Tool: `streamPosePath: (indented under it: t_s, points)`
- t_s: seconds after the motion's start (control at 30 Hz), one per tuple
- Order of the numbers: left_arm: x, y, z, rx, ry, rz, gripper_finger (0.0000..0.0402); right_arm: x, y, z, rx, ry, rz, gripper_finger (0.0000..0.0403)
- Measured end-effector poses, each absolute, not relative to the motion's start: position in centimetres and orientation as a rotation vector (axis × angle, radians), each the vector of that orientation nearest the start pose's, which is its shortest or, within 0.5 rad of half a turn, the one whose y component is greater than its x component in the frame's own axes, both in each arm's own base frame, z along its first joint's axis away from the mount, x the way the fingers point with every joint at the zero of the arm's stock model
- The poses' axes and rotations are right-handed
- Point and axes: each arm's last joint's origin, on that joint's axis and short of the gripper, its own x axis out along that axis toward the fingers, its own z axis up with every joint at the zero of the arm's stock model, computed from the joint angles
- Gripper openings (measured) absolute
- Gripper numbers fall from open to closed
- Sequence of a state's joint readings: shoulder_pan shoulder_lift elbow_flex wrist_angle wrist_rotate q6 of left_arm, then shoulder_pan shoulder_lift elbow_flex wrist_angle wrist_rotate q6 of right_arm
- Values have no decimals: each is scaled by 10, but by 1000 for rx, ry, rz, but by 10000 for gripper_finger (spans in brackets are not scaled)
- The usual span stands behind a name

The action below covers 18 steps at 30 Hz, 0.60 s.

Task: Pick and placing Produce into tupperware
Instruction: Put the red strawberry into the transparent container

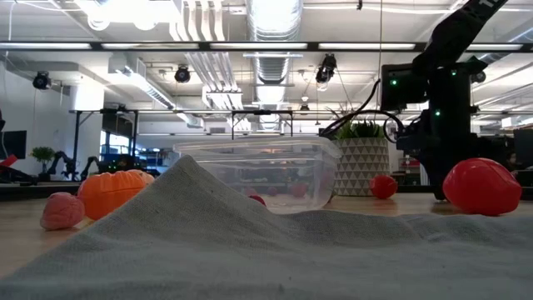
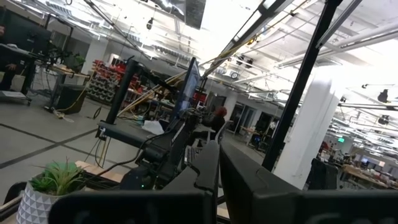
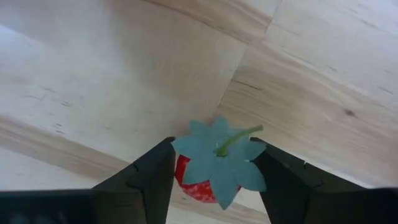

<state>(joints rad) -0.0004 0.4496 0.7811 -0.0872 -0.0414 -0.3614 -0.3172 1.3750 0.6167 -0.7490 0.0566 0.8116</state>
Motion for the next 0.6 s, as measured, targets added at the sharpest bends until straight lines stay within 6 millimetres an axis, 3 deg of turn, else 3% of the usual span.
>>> streamPosePath:
  t_s: [0.37, 0.6]
  points:
    - [88, 1, 378, -365, -250, -3, 0, 184, -62, 142, 842, 1311, -889, 146]
    - [88, 1, 378, -364, -250, -3, 0, 196, -61, 157, 846, 1256, -836, 152]
